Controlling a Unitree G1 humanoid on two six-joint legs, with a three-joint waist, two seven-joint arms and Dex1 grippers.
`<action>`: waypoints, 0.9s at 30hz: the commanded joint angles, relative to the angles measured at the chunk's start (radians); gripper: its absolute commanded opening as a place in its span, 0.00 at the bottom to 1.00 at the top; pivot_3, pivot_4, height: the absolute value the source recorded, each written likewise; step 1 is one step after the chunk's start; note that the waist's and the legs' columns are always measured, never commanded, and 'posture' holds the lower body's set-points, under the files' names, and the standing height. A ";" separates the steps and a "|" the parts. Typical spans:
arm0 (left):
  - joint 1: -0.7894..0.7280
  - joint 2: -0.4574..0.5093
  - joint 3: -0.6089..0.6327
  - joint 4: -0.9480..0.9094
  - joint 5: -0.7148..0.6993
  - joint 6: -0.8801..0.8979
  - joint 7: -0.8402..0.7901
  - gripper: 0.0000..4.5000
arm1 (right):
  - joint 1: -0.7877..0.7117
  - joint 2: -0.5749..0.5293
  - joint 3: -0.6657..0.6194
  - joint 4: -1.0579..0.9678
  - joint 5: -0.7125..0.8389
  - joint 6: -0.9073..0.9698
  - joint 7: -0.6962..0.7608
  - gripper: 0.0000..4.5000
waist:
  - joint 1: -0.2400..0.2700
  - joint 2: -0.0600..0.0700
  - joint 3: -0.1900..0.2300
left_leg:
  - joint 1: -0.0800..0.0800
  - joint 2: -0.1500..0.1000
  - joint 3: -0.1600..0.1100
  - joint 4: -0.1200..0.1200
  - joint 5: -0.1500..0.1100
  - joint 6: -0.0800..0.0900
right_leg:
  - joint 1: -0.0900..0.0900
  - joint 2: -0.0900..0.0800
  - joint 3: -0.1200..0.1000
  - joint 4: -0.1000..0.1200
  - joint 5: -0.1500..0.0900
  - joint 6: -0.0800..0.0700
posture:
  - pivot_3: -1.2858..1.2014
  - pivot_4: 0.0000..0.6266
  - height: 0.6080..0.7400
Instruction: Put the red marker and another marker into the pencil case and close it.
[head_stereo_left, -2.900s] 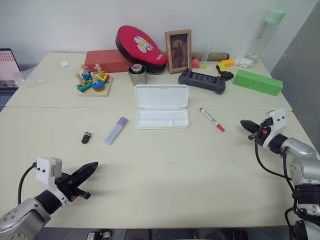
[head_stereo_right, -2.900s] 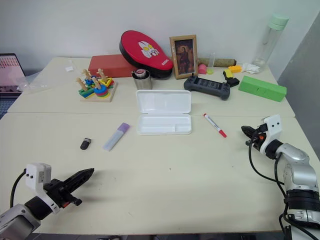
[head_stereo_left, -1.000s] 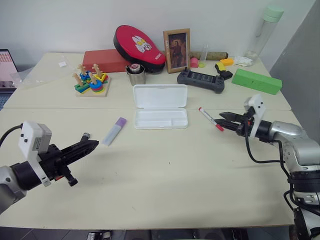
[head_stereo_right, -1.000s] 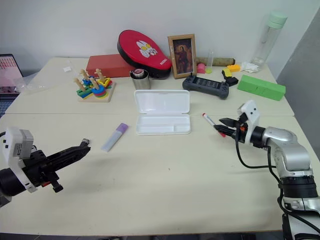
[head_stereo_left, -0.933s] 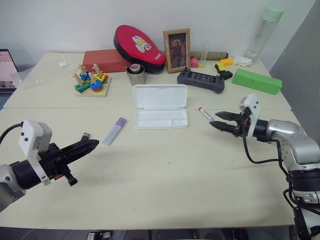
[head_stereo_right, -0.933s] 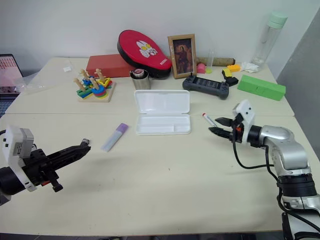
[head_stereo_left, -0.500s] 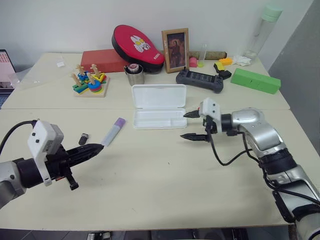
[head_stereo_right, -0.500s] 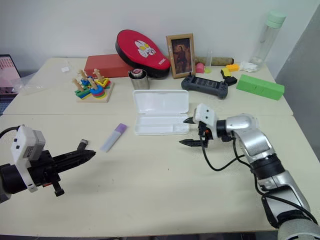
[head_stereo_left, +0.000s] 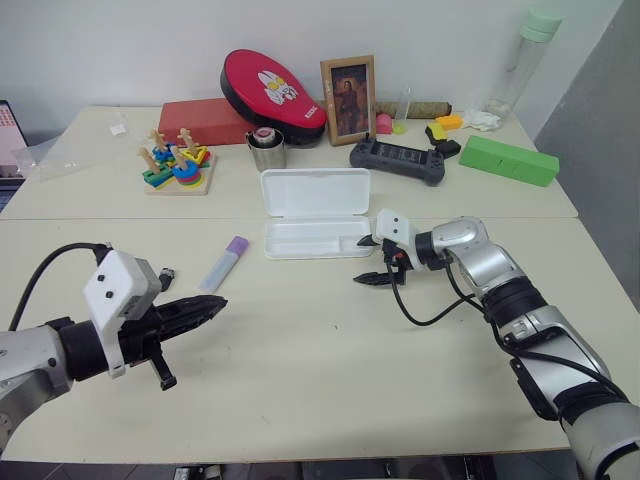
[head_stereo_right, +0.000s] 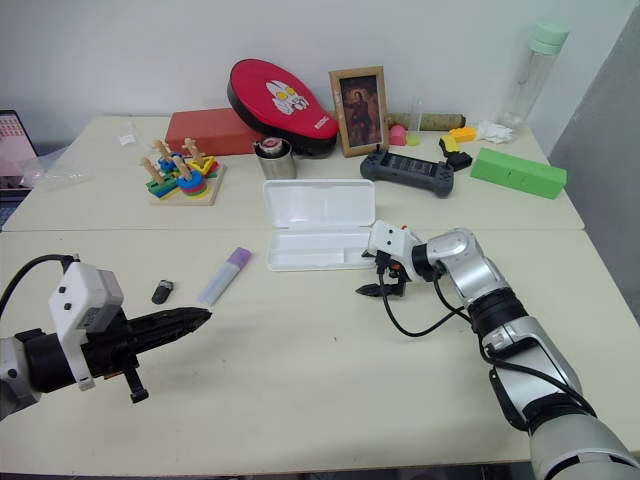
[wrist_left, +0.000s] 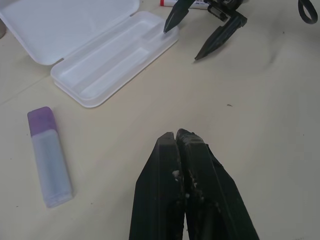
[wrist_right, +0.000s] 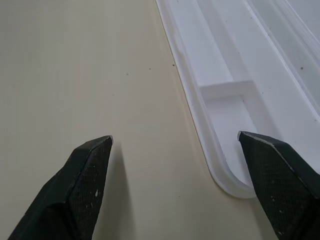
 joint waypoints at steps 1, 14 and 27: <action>-0.018 -0.002 -0.010 -0.022 0.015 -0.019 0.006 0.02 | -0.040 0.012 0.007 0.046 -0.037 -0.033 0.011 0.93 | 0.000 0.000 0.000 | 0.000 0.000 0.000 0.000 0.000 0.000 | 0.000 0.000 0.000 0.000 0.000 0.000 | 0.52 0.24 1.00; -0.098 -0.004 -0.080 -0.019 0.028 -0.012 0.040 0.02 | -0.148 0.030 0.084 0.169 -0.183 -0.014 0.058 0.24 | 0.001 0.000 0.000 | 0.000 0.000 -0.001 0.000 0.000 0.000 | 0.000 0.000 0.000 0.000 0.000 0.000 | 0.52 0.24 1.00; -0.121 -0.023 -0.127 -0.027 0.046 -0.016 0.076 0.02 | -0.127 0.021 0.079 0.110 -0.197 -0.065 0.115 0.00 | 0.001 0.000 0.000 | 0.000 0.000 -0.001 0.000 0.000 0.000 | 0.001 0.000 -0.001 0.001 0.000 0.000 | 0.52 0.24 1.00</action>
